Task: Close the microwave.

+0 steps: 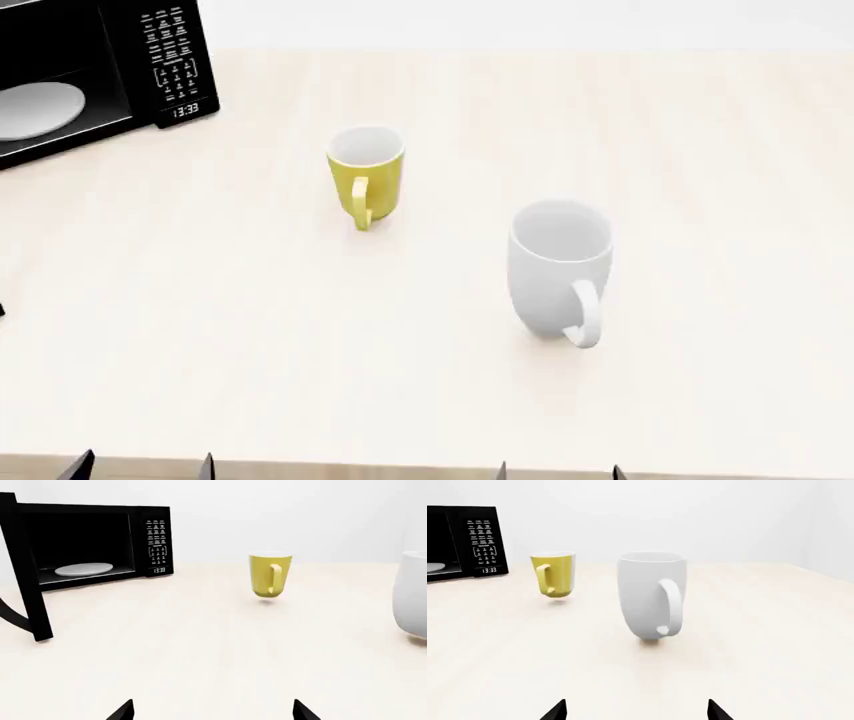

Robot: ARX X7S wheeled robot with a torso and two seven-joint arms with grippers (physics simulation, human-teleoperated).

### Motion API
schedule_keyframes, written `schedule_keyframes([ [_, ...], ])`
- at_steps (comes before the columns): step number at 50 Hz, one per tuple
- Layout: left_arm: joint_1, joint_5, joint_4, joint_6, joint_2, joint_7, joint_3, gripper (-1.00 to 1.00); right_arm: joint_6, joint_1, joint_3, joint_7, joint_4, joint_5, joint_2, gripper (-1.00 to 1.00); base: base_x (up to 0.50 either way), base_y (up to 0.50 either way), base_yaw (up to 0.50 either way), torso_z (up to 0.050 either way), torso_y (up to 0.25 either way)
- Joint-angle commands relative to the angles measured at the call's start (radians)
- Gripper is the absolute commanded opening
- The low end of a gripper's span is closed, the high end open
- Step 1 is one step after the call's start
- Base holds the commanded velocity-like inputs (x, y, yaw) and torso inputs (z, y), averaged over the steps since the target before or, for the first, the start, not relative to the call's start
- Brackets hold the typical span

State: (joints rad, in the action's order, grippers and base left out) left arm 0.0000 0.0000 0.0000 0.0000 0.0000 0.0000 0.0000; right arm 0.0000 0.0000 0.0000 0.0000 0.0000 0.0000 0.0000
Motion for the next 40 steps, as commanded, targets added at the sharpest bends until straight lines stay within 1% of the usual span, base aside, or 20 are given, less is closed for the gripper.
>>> schedule_keyframes([
  [1, -0.001, -0.018, 0.0, -0.008, -0.016, -0.016, 0.019, 1.0, 0.002, -0.001, -0.021, 0.021, 0.002, 0.013, 0.016, 1.0, 0.0, 0.0, 0.0, 0.0, 0.0],
  [4, 0.006, -0.051, 0.006, 0.006, -0.027, -0.012, 0.034, 1.0, 0.005, -0.003, -0.037, 0.036, -0.003, 0.025, 0.027, 1.0, 0.0, 0.0, 0.0, 0.0, 0.0],
  [23, 0.001, -0.083, -0.008, 0.018, -0.065, -0.053, 0.081, 1.0, 0.001, 0.002, -0.079, 0.081, 0.001, 0.062, 0.065, 1.0, 0.0, 0.0, 0.0, 0.0, 0.0],
  [26, 0.004, -0.09, 0.017, 0.007, -0.071, -0.06, 0.083, 1.0, 0.006, -0.005, -0.078, 0.092, -0.044, 0.068, 0.069, 1.0, 0.0, 0.0, 0.0, 0.0, 0.0],
  [28, 0.016, -0.081, 0.078, 0.009, -0.076, -0.079, 0.079, 1.0, -0.014, -0.011, -0.072, 0.111, -0.096, 0.06, 0.072, 1.0, 0.0, 0.0, 0.0, 0.0, 0.0],
  [31, 0.044, -0.014, 0.227, 0.039, -0.095, -0.122, 0.081, 1.0, -0.073, -0.023, -0.053, 0.144, -0.213, 0.048, 0.08, 1.0, 0.0, 0.0, 0.0, 0.0, 0.0],
  [33, 0.061, 0.032, 0.336, 0.064, -0.108, -0.146, 0.077, 1.0, -0.212, -0.042, -0.04, 0.163, -0.314, 0.031, 0.085, 1.0, 0.0, 0.0, 0.0, 0.0, 0.0],
  [35, 0.077, 0.045, 0.426, 0.072, -0.117, -0.155, 0.074, 1.0, -0.281, -0.054, -0.035, 0.184, -0.382, -0.016, 0.09, 1.0, 0.0, 0.0, 0.0, 0.0, 0.0],
  [37, 0.089, 0.034, 0.49, 0.081, -0.121, -0.162, 0.062, 1.0, -0.316, -0.062, -0.031, 0.2, -0.434, -0.061, 0.095, 1.0, 0.0, 0.0, 0.0, 0.0, 0.0],
  [40, 0.101, 0.033, 0.551, 0.1, -0.127, -0.175, 0.05, 1.0, -0.317, -0.062, -0.026, 0.212, -0.464, -0.059, 0.098, 1.0, 0.0, 0.0, 0.0, 0.0, 0.0],
])
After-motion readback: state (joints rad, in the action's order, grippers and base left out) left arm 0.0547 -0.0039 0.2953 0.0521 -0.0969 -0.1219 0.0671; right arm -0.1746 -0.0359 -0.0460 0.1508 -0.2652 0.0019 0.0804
